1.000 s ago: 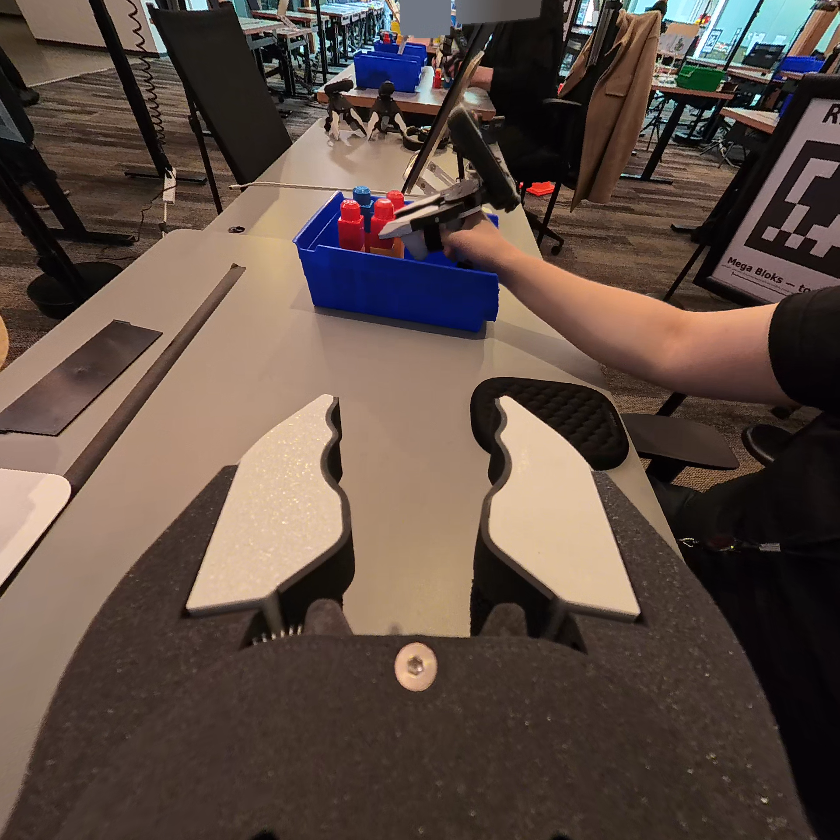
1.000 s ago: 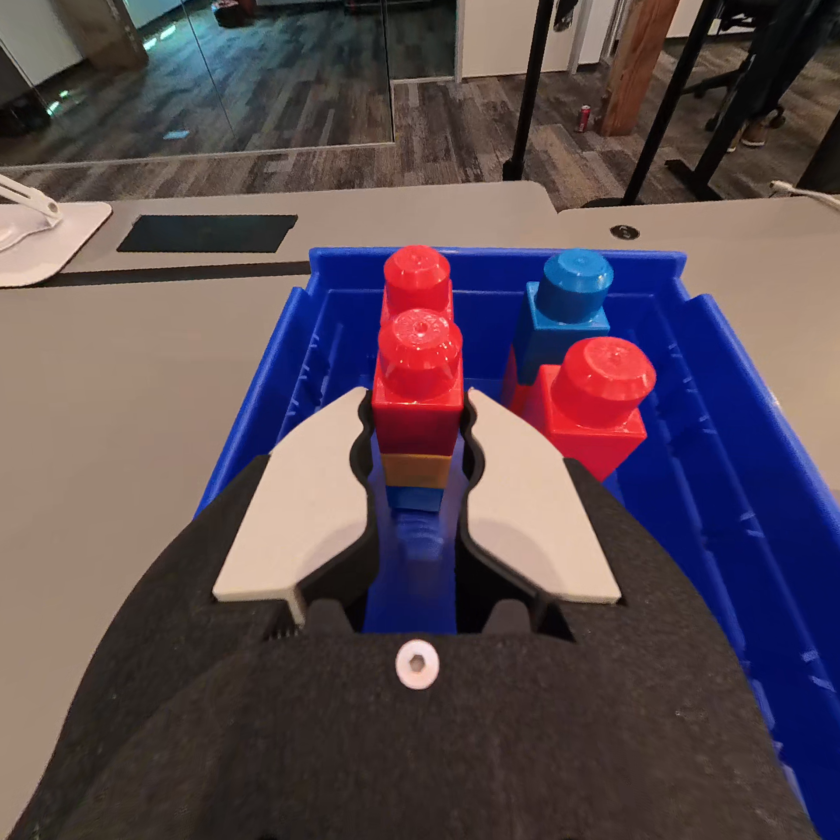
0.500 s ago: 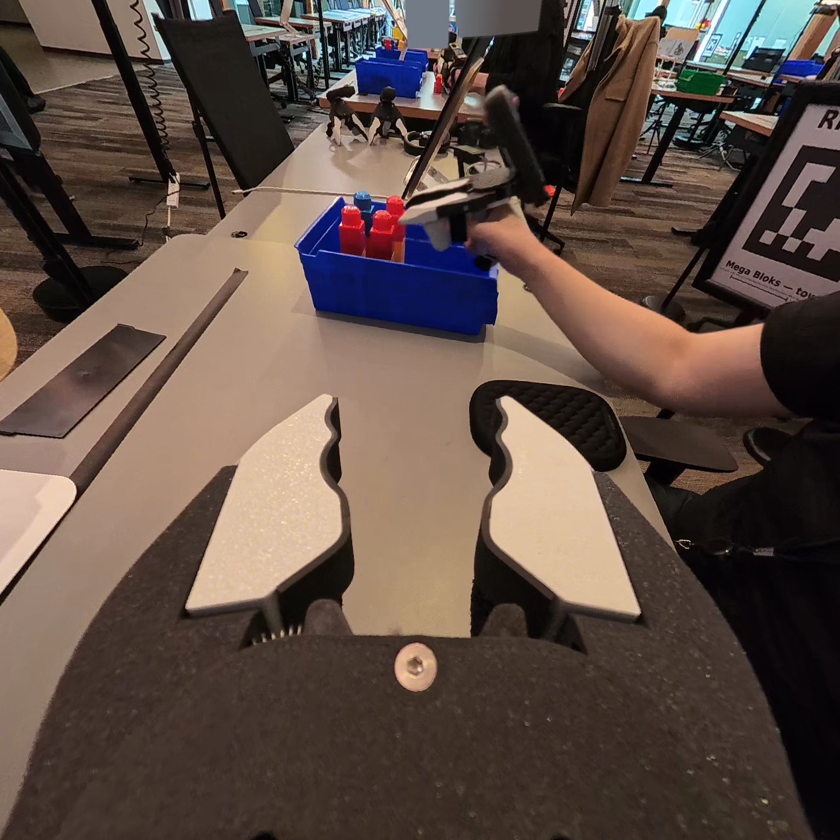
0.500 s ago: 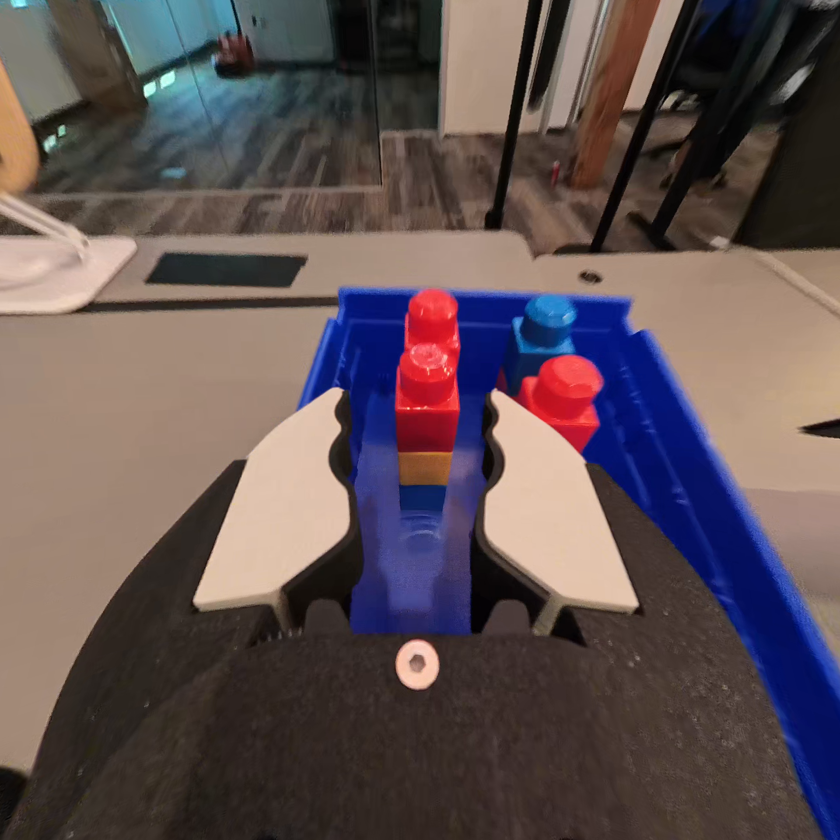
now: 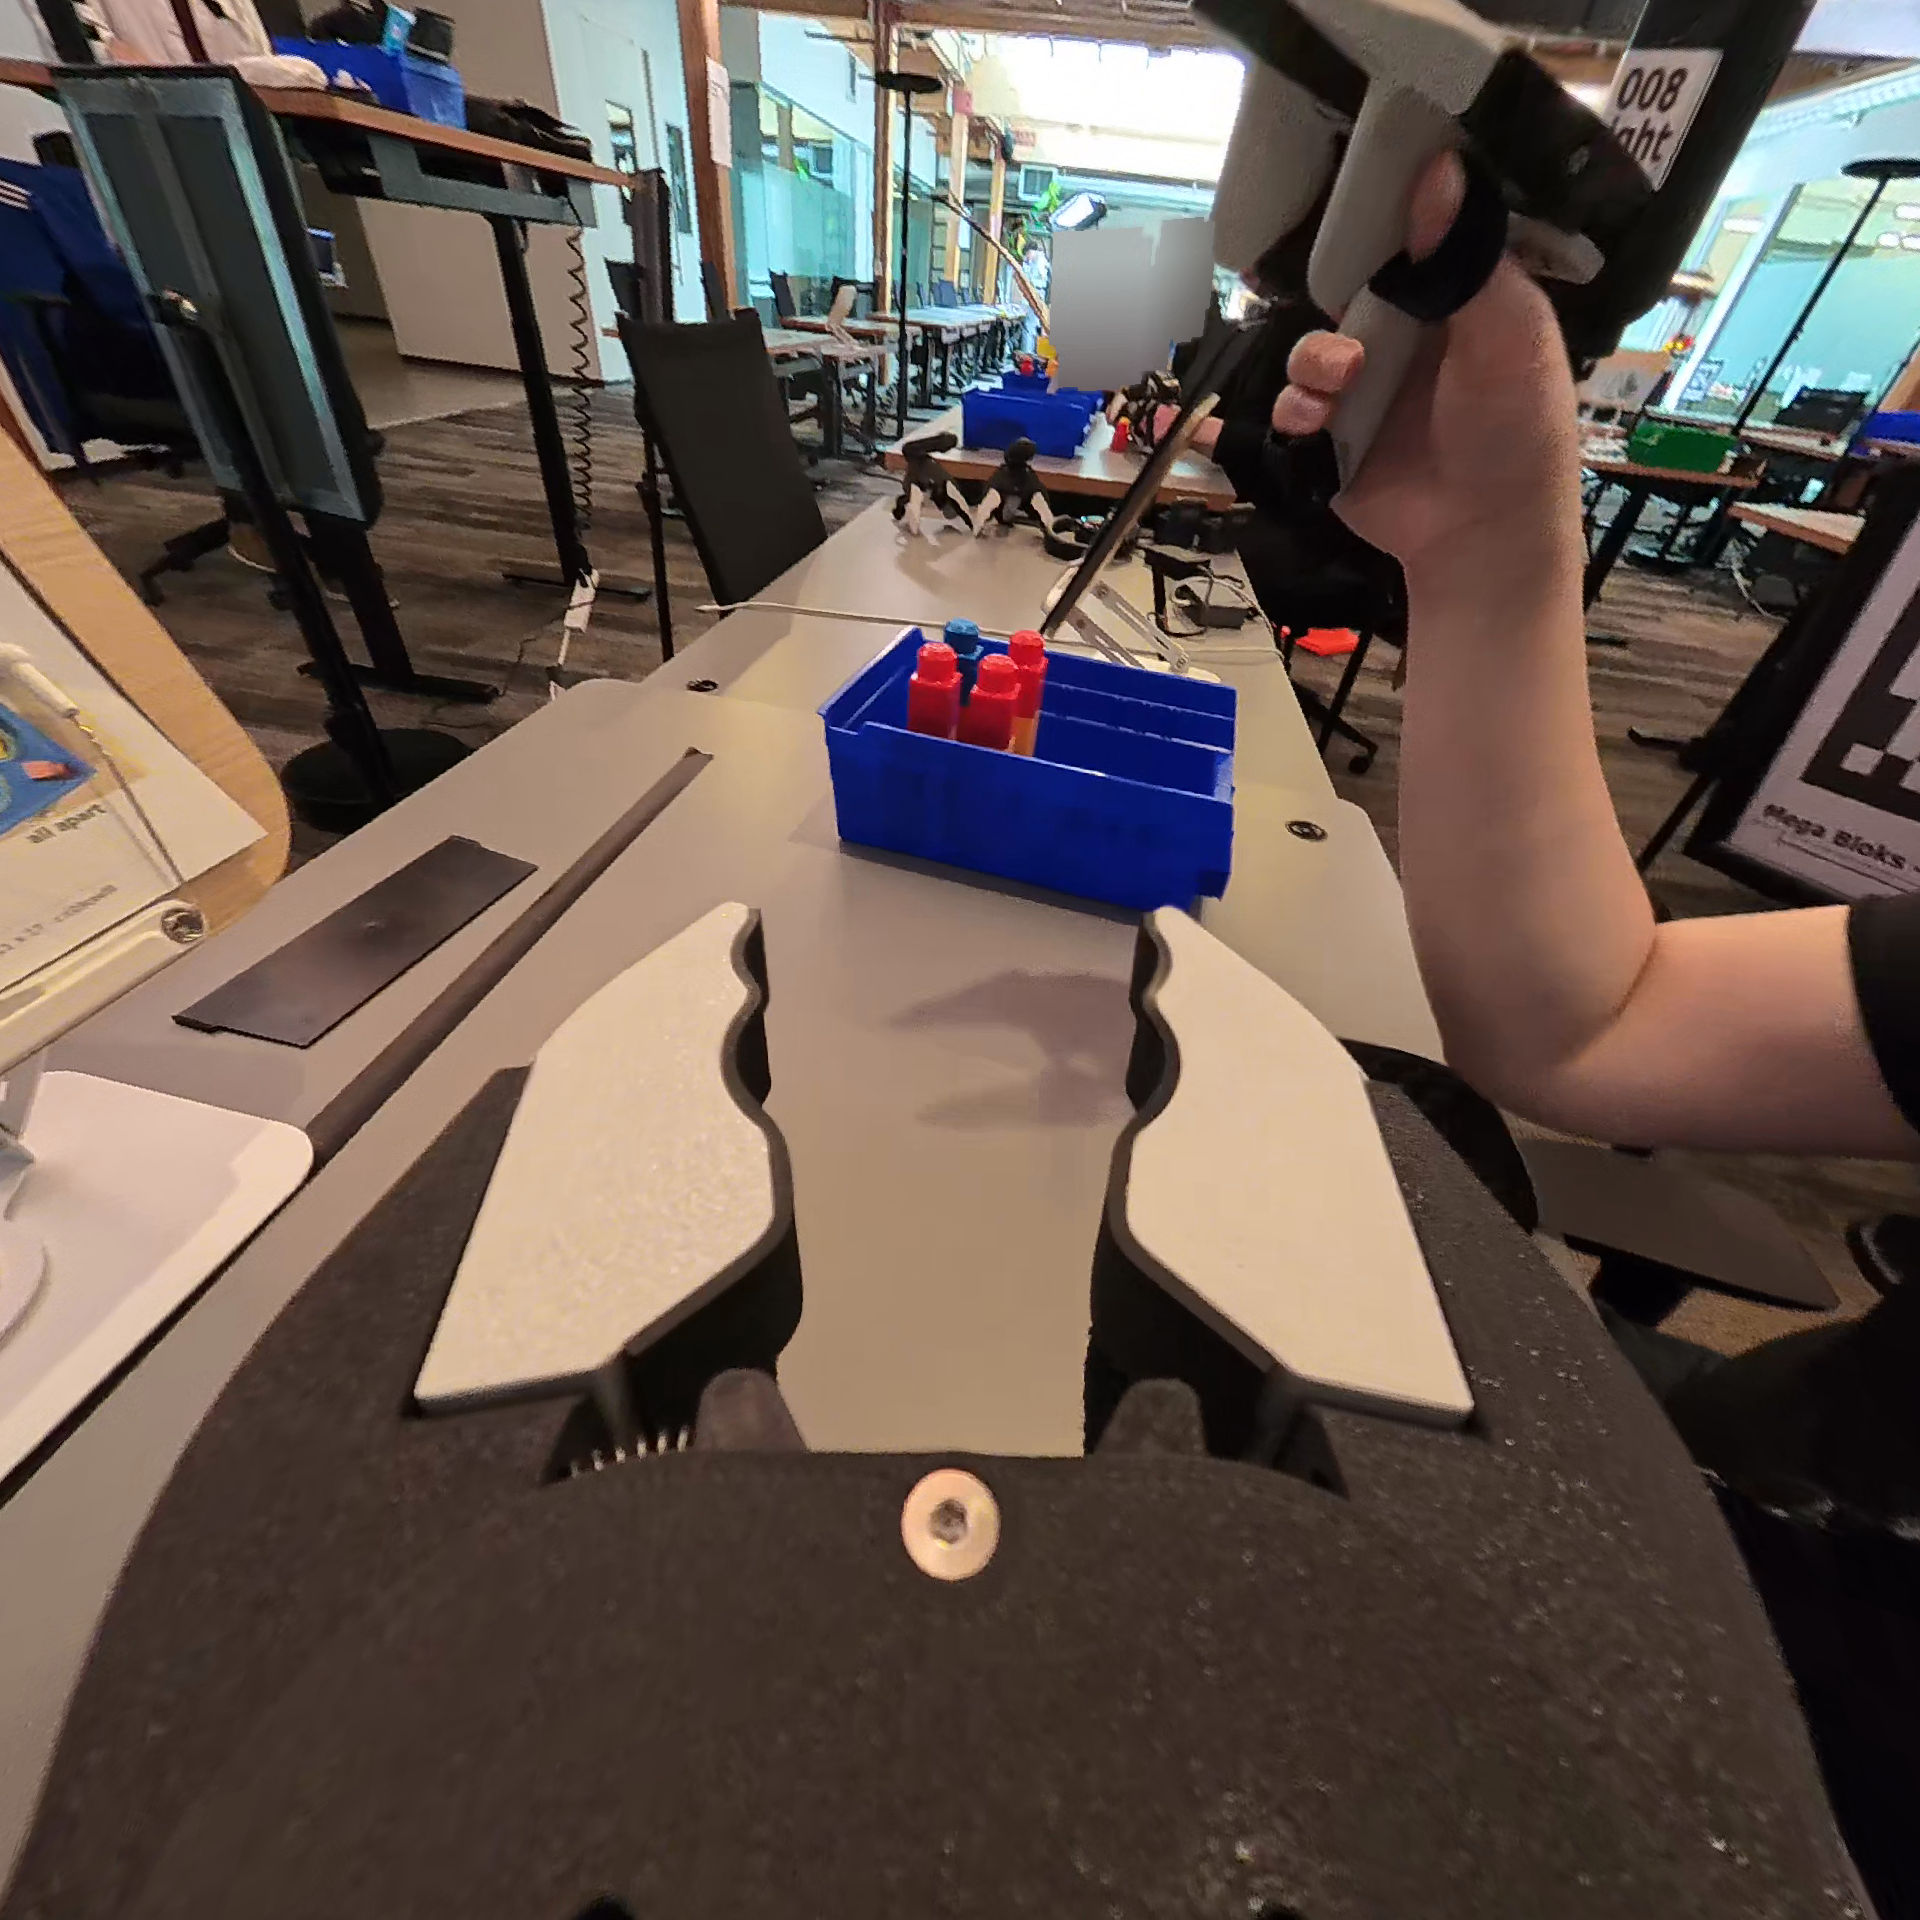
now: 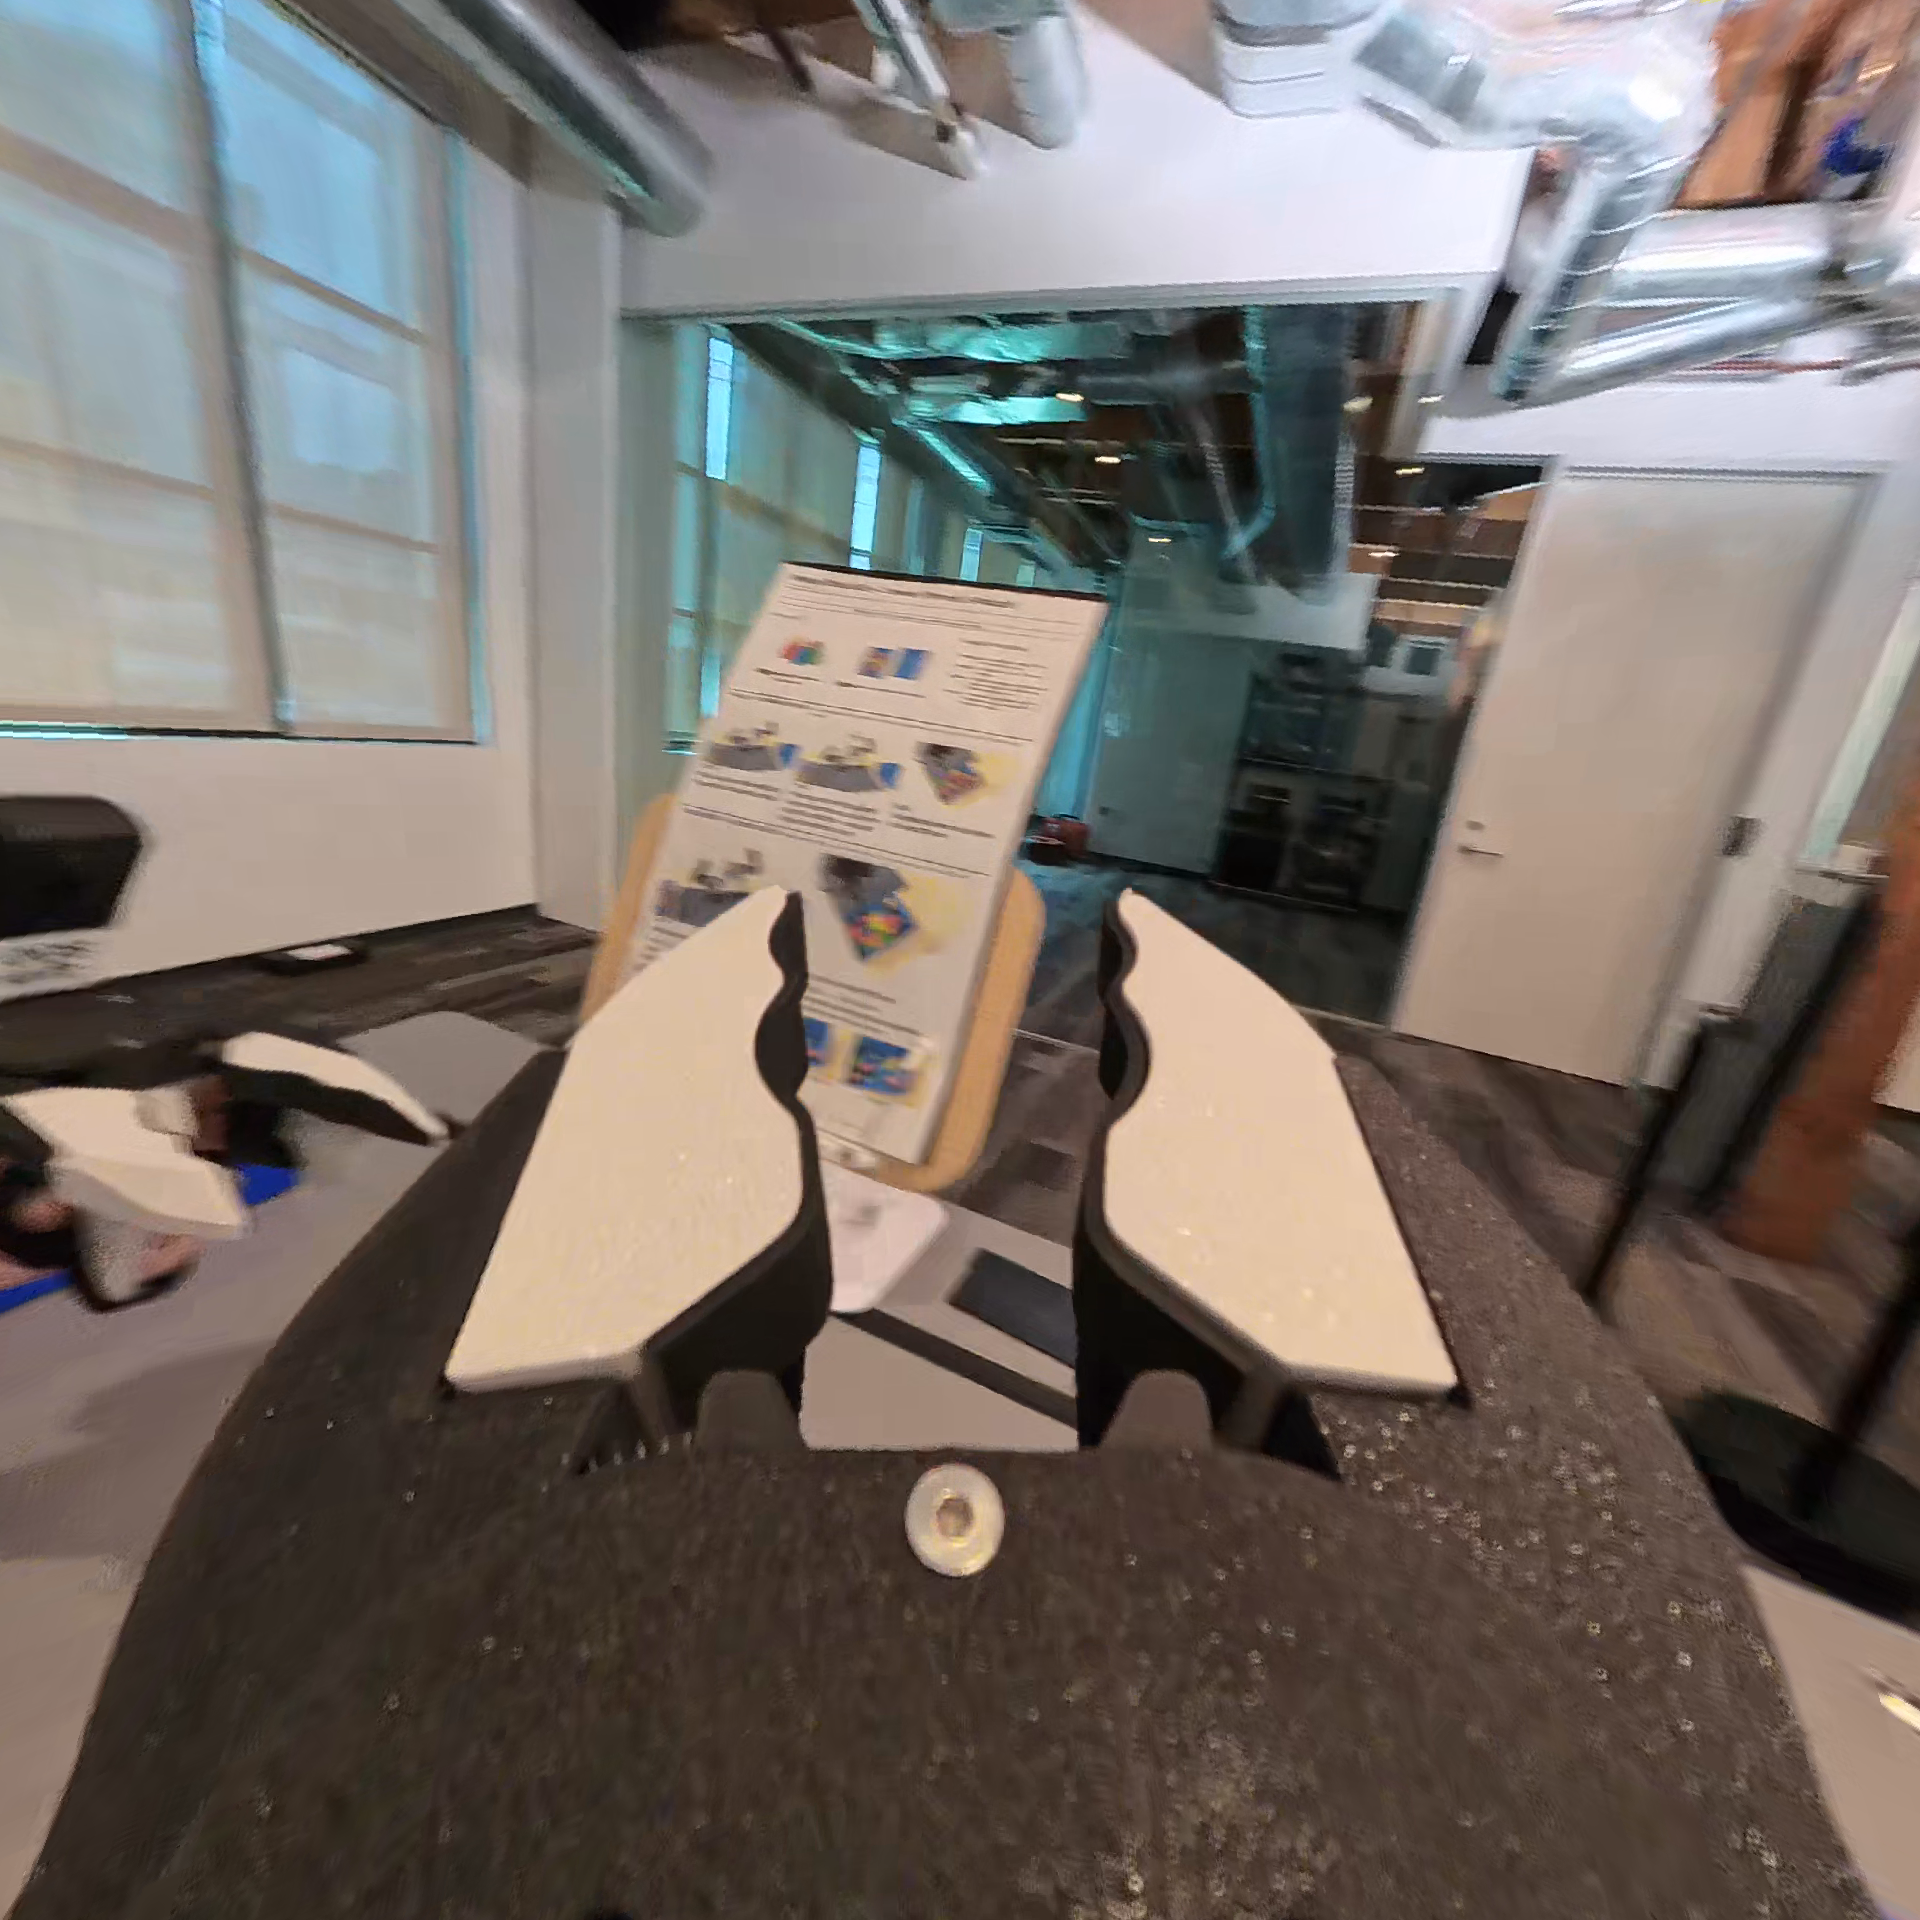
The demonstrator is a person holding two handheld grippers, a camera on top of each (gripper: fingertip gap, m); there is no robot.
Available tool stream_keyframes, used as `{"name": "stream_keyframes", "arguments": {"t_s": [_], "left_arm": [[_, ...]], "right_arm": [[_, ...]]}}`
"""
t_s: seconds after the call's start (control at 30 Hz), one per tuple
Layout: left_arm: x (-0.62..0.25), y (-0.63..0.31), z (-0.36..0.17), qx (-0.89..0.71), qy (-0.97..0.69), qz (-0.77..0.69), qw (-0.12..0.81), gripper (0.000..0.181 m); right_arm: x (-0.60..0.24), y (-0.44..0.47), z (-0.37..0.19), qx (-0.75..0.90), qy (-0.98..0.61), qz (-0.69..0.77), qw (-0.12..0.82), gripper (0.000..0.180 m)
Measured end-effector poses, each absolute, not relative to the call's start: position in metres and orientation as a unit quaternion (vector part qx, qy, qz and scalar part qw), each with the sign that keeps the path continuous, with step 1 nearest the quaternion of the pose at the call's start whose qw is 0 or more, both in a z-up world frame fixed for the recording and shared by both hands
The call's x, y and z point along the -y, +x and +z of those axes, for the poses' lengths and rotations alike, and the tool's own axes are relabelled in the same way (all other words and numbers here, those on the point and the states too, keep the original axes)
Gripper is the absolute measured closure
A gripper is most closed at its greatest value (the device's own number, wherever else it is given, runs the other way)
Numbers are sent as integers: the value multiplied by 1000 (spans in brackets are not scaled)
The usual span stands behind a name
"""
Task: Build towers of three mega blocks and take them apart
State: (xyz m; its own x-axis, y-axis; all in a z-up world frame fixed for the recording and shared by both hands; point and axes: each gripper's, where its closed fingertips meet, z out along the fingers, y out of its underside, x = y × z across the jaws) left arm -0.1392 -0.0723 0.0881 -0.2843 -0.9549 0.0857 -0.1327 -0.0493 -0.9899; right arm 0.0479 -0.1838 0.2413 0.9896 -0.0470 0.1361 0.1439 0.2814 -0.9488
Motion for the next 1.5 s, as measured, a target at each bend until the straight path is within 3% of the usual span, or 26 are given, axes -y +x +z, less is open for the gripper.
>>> {"name": "stream_keyframes", "arguments": {"t_s": [0.17, 0.3, 0.53, 0.7, 0.93, 1.0, 1.07, 1.13, 1.27, 1.5], "left_arm": [[66, -133, 81, -581, -471, -536, 391, 112], [64, -127, 68, -599, -480, -507, 393, 111], [55, -139, 78, -609, -499, -435, 438, 113], [24, -196, 102, -578, -552, -317, 510, 119], [-68, -360, 83, -482, -697, -150, 510, 124], [-104, -418, 64, -414, -763, -111, 484, 132], [-132, -468, 30, -321, -839, -99, 429, 158], [-142, -496, -11, -261, -893, -122, 345, 153], [-161, -534, -62, -178, -940, -118, 265, 148], [-174, -555, -100, -143, -971, -35, 189, 139]], "right_arm": [[128, 1, 216, 88, -633, 62, 766, 129], [101, 6, 181, 81, -640, 35, 764, 139], [80, 24, 137, 75, -698, 67, 709, 138], [70, 42, 108, 56, -734, 68, 674, 138], [66, 41, 99, 64, -745, 76, 659, 138], [65, 39, 100, 66, -742, 80, 662, 138], [64, 36, 101, 71, -742, 83, 662, 138], [62, 34, 99, 73, -744, 84, 659, 137], [62, 33, 95, 78, -750, 85, 651, 137], [67, 38, 97, 68, -743, 103, 657, 138]]}}
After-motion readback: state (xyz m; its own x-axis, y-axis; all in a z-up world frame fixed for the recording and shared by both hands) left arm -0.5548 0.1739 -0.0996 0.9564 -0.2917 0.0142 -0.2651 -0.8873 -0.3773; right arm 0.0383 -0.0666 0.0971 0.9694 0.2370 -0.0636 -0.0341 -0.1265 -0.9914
